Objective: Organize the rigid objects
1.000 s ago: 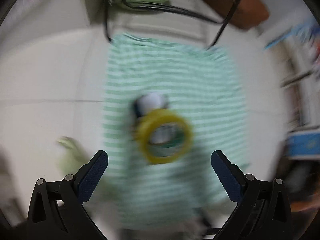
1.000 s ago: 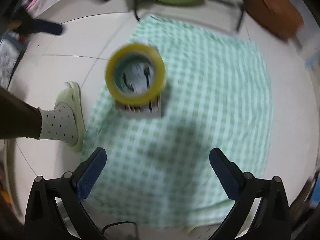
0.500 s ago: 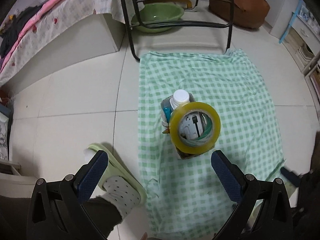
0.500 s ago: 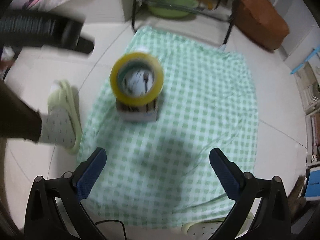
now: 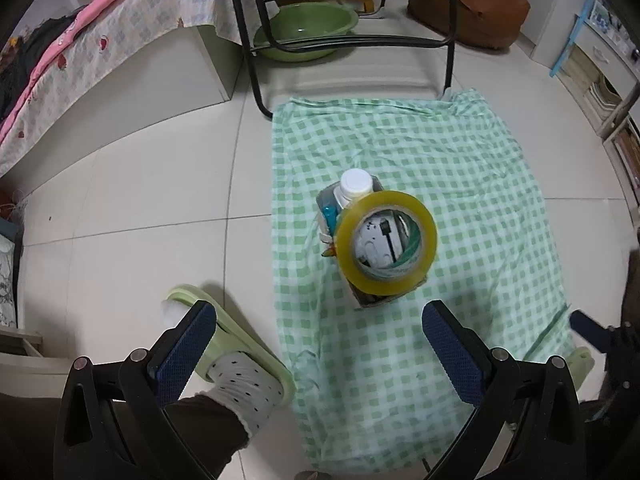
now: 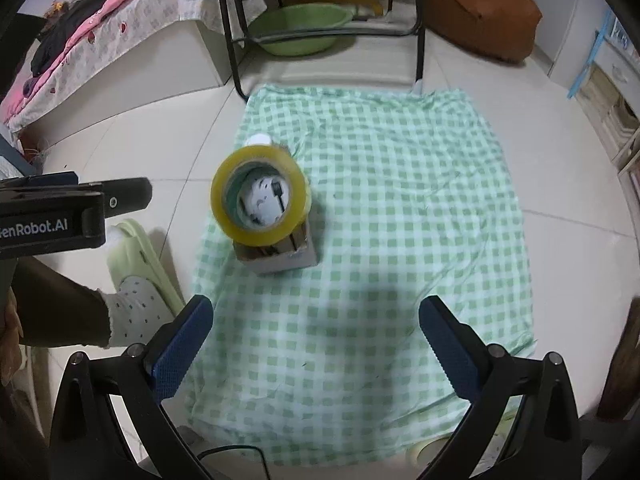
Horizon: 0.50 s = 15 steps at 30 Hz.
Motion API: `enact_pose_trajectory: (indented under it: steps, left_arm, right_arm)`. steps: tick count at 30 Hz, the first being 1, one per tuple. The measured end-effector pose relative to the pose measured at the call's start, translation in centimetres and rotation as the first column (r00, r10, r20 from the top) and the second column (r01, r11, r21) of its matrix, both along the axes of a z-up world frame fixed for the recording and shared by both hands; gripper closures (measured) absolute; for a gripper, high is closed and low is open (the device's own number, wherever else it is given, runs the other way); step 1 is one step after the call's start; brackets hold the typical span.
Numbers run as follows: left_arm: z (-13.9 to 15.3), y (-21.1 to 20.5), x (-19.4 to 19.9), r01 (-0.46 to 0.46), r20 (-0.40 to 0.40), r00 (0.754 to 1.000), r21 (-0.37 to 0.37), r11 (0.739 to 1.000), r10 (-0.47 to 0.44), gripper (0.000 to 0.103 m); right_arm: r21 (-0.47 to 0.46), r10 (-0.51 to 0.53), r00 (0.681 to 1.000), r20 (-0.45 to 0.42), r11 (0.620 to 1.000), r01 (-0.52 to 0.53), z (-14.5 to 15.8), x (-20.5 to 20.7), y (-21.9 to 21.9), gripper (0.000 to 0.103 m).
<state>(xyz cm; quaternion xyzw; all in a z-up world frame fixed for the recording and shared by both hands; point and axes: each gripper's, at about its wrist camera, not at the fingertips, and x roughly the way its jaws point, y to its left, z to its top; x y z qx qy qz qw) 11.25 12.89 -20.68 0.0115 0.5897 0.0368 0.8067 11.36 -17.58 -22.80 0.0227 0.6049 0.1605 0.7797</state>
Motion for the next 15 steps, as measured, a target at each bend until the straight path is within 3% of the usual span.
enact_pose_trajectory:
  steps: [15]
  left_arm:
    - [0.04, -0.23, -0.31, 0.050, 0.027, 0.998, 0.003, 0.999, -0.050, 0.000]
  right_arm:
    - [0.010, 0.017, 1.000, -0.025, 1.000, -0.017, -0.59, -0.05, 0.75, 0.000]
